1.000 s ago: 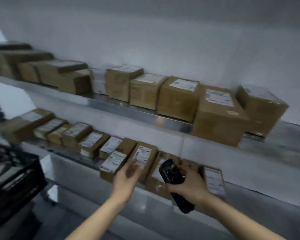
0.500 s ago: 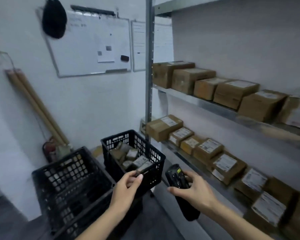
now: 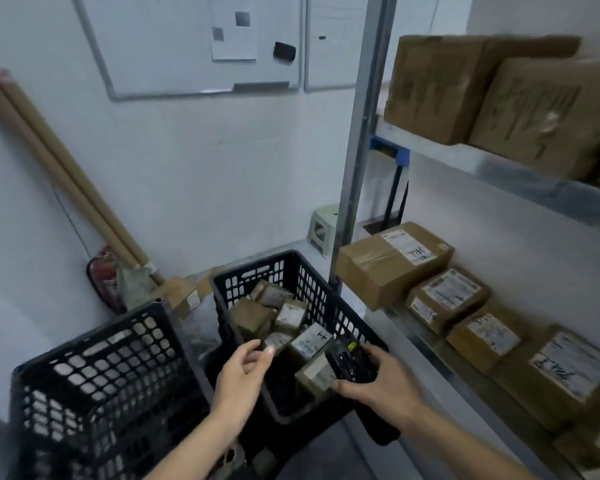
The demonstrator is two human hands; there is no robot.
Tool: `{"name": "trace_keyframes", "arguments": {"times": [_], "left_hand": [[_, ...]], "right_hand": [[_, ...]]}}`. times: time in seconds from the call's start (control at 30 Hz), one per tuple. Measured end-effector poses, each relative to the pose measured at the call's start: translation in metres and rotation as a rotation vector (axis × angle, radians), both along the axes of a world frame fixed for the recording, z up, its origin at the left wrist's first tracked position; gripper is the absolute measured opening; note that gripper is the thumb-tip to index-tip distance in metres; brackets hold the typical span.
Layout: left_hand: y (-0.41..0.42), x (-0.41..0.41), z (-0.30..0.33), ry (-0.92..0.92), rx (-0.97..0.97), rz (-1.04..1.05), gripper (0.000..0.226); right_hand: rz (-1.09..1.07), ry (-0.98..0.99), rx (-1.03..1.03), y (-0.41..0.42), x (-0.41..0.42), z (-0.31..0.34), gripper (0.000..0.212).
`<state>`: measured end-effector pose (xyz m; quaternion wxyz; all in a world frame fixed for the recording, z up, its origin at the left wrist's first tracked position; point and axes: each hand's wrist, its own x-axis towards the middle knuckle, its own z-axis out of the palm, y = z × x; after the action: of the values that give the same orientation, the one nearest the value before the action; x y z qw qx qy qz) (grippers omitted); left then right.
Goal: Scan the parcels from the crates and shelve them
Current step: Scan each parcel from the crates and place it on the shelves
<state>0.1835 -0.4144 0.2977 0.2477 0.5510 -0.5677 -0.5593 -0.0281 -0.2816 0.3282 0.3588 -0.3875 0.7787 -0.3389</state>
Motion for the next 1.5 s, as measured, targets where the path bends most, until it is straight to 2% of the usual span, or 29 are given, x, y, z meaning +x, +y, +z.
{"name": "trace_keyframes", "arguments": {"times": [0.17,0.23,0.3,0.4,0.43,0.77,0.9,1.1,1.3,1.4,1.5], "left_hand": [[-0.068,-0.041,-0.039,0.007,0.026,0.010,0.049],[-0.097,-0.057,-0.055,0.000,0.040,0.014,0.048],[-0.127,-0.072,-0.074,-0.009,0.046,0.019,0.050],[-0.167,-0.095,-0.101,-0.024,0.061,-0.005,0.057],[-0.179,-0.102,-0.110,-0.036,0.064,-0.014,0.057],[-0.241,-0.144,-0.201,-0.146,0.173,-0.031,0.064],[-0.255,-0.163,-0.232,-0.160,0.199,-0.020,0.064],[-0.270,-0.175,-0.273,-0.185,0.269,-0.007,0.071],[-0.273,-0.178,-0.289,-0.229,0.224,0.049,0.055],[-0.272,-0.180,-0.292,-0.285,0.201,0.032,0.046],[-0.273,-0.181,-0.299,-0.315,0.174,-0.031,0.026]], "right_hand": [[0.012,-0.043,0.031,-0.075,-0.038,-0.042,0.059],[0.014,-0.065,0.057,-0.106,-0.051,-0.058,0.065],[0.029,-0.082,0.094,-0.136,-0.065,-0.076,0.076],[-0.022,-0.095,0.132,-0.179,-0.085,-0.104,0.110],[-0.035,-0.093,0.135,-0.191,-0.090,-0.115,0.111],[-0.071,-0.148,0.268,-0.274,-0.118,-0.212,0.062],[-0.089,-0.172,0.258,-0.298,-0.123,-0.244,0.058],[-0.102,-0.253,0.256,-0.324,-0.122,-0.284,0.075],[-0.138,-0.329,0.297,-0.339,-0.121,-0.311,0.046],[-0.161,-0.373,0.311,-0.343,-0.119,-0.319,0.056],[-0.173,-0.407,0.304,-0.345,-0.118,-0.322,0.046]]}}
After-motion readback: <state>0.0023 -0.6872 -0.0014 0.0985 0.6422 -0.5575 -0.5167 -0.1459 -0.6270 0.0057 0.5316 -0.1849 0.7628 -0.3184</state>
